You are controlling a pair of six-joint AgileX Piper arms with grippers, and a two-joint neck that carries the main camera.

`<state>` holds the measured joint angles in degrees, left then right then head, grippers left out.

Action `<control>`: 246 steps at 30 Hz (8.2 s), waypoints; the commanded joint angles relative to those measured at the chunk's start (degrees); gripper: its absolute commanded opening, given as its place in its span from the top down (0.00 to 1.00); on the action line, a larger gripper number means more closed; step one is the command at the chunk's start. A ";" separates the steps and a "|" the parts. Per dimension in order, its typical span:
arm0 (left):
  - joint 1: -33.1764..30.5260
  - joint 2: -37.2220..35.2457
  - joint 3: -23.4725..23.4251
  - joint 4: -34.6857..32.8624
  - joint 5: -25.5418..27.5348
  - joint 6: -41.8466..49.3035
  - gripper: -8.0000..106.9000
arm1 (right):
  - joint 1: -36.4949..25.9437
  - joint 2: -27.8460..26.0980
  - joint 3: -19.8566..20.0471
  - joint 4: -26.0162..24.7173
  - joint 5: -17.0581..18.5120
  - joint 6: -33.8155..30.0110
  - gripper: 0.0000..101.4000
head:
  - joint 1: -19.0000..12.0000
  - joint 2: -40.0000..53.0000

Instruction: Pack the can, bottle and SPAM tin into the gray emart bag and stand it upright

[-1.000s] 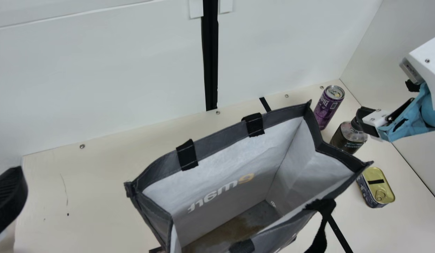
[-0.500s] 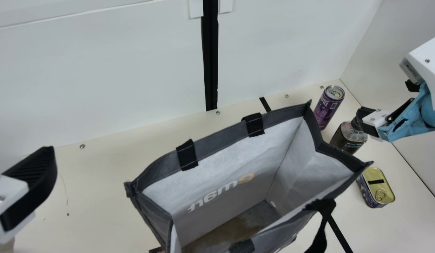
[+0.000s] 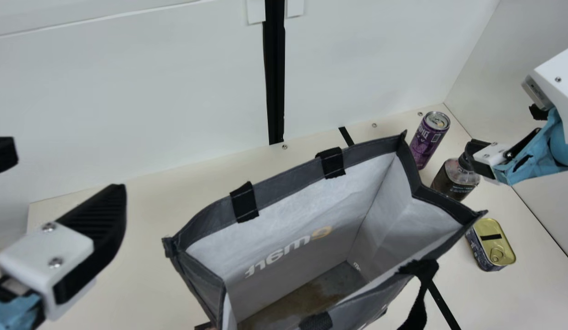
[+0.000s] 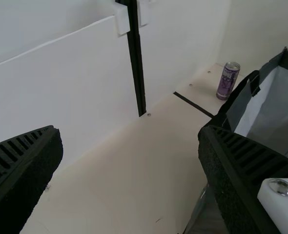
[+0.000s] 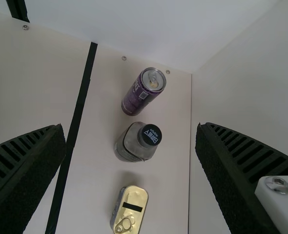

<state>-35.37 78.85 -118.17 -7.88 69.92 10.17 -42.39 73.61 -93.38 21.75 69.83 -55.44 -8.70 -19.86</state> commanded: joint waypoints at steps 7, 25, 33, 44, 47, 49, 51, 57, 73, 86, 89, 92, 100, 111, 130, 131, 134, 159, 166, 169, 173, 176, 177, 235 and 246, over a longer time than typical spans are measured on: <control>-5.27 1.97 -1.76 -0.59 -0.02 1.47 0.15 | 0.00 0.00 0.00 0.00 0.00 0.00 0.06 | -1.30 -0.14; -13.68 6.44 -2.62 -3.36 -0.02 4.78 0.15 | 0.00 0.00 0.00 0.00 0.00 0.00 0.06 | -1.30 -0.14; -15.00 10.25 -4.01 -4.53 -0.02 7.15 0.15 | 0.00 0.00 0.00 0.00 0.00 0.00 0.06 | -1.30 -0.14; -13.79 15.60 -6.70 -6.50 -0.02 10.17 0.15 | 0.00 0.00 0.00 0.00 0.00 0.00 0.06 | -1.30 -0.14; -13.07 16.97 -7.45 -6.89 -0.02 10.84 0.15 | 0.00 0.00 0.00 0.00 0.00 0.00 0.06 | -1.30 -0.14; -12.52 17.82 -7.79 -7.18 -0.02 11.12 0.15 | 0.00 0.00 0.00 0.00 0.00 0.00 0.06 | -1.30 -0.14; -11.93 18.64 -8.09 -7.45 -0.02 11.30 0.15 | 0.00 0.00 0.00 0.00 0.00 0.00 0.06 | -1.30 -0.14; -10.84 20.78 -8.93 -7.65 -0.02 11.36 0.15 | 0.00 0.00 0.00 0.00 0.00 0.00 0.06 | -1.30 -0.14; -12.28 24.23 -9.45 -5.69 -0.02 10.94 0.15 | 0.00 0.00 0.00 0.00 0.00 0.00 0.06 | -1.30 -0.14; -13.25 24.31 -7.24 -5.38 -0.02 10.60 0.50 | 0.00 0.00 0.00 0.00 0.00 0.00 0.06 | -1.30 -0.14; -13.46 24.09 -6.89 -5.07 -0.02 10.34 0.67 | 0.00 0.00 0.00 0.00 0.00 0.00 0.06 | -1.30 -0.14; -13.60 23.85 -6.56 -4.55 -0.02 9.88 0.84 | 0.00 0.00 0.00 0.00 0.00 0.00 0.06 | -1.30 -0.14; -13.35 22.80 -5.60 -2.90 -0.02 7.05 1.00 | 0.00 0.00 0.00 0.00 0.00 0.00 0.06 | -1.30 -0.14; -11.06 20.26 -5.64 1.75 -0.02 1.05 1.00 | 0.00 0.00 0.00 0.00 0.00 0.00 0.06 | -1.30 -0.14; -5.18 13.56 -5.12 17.27 -0.02 -5.72 1.00 | 0.00 0.00 0.00 0.00 0.00 0.00 0.06 | -1.30 -0.14; -4.89 13.24 -5.08 18.50 -0.02 -6.15 1.00 | 0.00 0.00 0.00 0.00 0.00 0.00 0.06 | -1.30 -0.14; -4.00 12.27 -4.80 22.45 -0.02 -7.55 1.00 | 0.00 0.00 0.00 0.00 0.00 0.00 0.06 | -1.30 -0.14; -10.73 5.60 6.26 59.57 -2.48 -20.42 1.00 | 0.00 0.00 0.00 0.00 0.00 0.00 0.06 | -1.30 -0.14; -15.20 3.52 15.53 65.99 -2.72 -26.79 1.00 | 0.00 0.00 0.00 0.00 0.00 0.00 0.06 | -1.30 -0.14; -16.97 2.96 19.46 68.16 -2.56 -29.57 1.00 | 0.00 0.00 0.00 0.00 0.00 0.00 0.06 | -1.30 -0.14; -19.11 2.46 24.47 69.83 -2.03 -33.12 1.00 | 0.00 0.00 0.00 0.00 0.00 0.00 0.06 | -1.30 -0.14; -20.56 2.31 27.63 70.26 -1.54 -35.47 1.00 | 0.00 0.00 0.00 0.00 0.00 0.00 0.06 | -1.30 -0.14; -21.03 2.27 28.61 70.28 -1.40 -36.21 1.00 | 0.00 0.00 0.00 0.00 0.00 0.00 0.06 | -1.30 -0.14; -4.44 1.36 41.05 17.03 -17.80 -29.11 1.00 | 0.00 0.00 0.00 0.00 0.00 0.00 0.06 | -1.30 -0.14; 1.28 1.86 41.80 1.69 -19.50 -19.83 1.00 | 0.00 0.00 0.00 0.00 0.00 0.00 0.06 | -1.30 -0.14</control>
<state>-34.49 80.64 -76.46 -2.75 50.48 -11.13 -42.39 73.61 -93.38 21.75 69.83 -55.44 -8.70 -19.95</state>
